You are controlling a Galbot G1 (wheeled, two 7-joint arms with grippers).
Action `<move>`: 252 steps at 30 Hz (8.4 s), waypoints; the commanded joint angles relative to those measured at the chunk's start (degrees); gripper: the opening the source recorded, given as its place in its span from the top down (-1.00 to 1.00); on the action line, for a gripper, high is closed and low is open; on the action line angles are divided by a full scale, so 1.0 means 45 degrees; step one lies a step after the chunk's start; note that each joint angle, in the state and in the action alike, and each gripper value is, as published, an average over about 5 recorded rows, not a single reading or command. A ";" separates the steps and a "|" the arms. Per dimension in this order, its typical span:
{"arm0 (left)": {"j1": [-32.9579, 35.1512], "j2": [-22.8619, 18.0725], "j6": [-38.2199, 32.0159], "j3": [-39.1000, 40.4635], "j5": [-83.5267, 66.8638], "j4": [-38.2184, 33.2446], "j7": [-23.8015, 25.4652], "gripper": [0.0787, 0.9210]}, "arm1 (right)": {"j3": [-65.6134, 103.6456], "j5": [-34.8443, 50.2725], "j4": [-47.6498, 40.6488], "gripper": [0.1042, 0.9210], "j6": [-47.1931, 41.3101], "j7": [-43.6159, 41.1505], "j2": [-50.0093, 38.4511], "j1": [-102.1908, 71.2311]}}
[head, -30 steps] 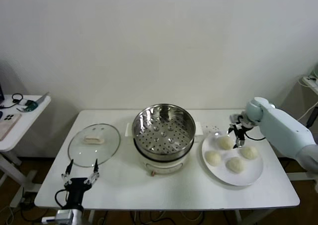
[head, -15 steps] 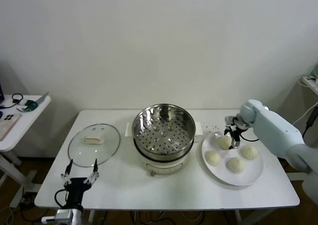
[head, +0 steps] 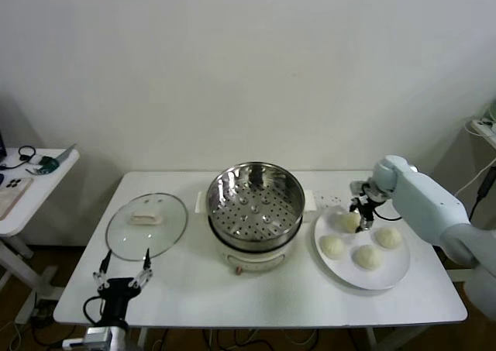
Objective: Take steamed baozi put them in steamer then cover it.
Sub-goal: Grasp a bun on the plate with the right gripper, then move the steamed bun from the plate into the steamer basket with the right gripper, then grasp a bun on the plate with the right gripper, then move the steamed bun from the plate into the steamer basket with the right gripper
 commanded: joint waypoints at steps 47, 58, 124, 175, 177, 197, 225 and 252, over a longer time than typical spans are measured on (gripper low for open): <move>0.0419 0.0492 0.0605 0.0185 0.0029 -0.0566 0.0216 -0.77 | -0.7095 0.1194 0.3278 -0.44 0.5101 -0.1132 0.5747 0.6787; 0.0252 0.0464 0.0687 0.0171 0.0203 -0.0670 0.0237 -0.77 | -0.6307 -0.1293 0.2688 -0.43 0.5960 -0.1004 0.6377 0.5053; 0.0412 0.0357 0.0793 0.0230 0.0251 -0.0666 0.0074 -0.77 | -0.8939 0.7802 0.9631 -0.76 -0.4759 0.1484 -0.6296 0.5315; 0.0432 0.0262 0.0946 0.0004 0.0370 -0.0632 0.0016 -0.77 | -0.5459 0.6767 0.5692 -0.50 -0.4133 0.1593 -0.2286 0.1073; 0.0434 0.0262 0.0954 0.0003 0.0370 -0.0652 0.0016 -0.77 | -0.5394 0.6979 0.5794 -0.49 -0.4164 0.1636 -0.2392 0.1133; 0.0371 0.0490 0.1226 0.0514 0.0447 -0.0909 0.0034 -0.77 | -1.0593 1.3054 0.6458 -0.50 -0.4454 0.1527 -0.2748 1.0598; 0.0310 0.0647 0.1290 0.0678 0.0796 -0.1296 -0.0112 -0.77 | -1.0270 1.5021 0.5249 -0.49 -0.5932 0.3496 0.4613 0.7540; 0.0117 0.0717 0.1435 0.0599 0.0758 -0.1392 -0.0108 -0.77 | -1.0744 1.3914 0.4639 -0.52 -0.5740 0.3484 0.4944 0.6361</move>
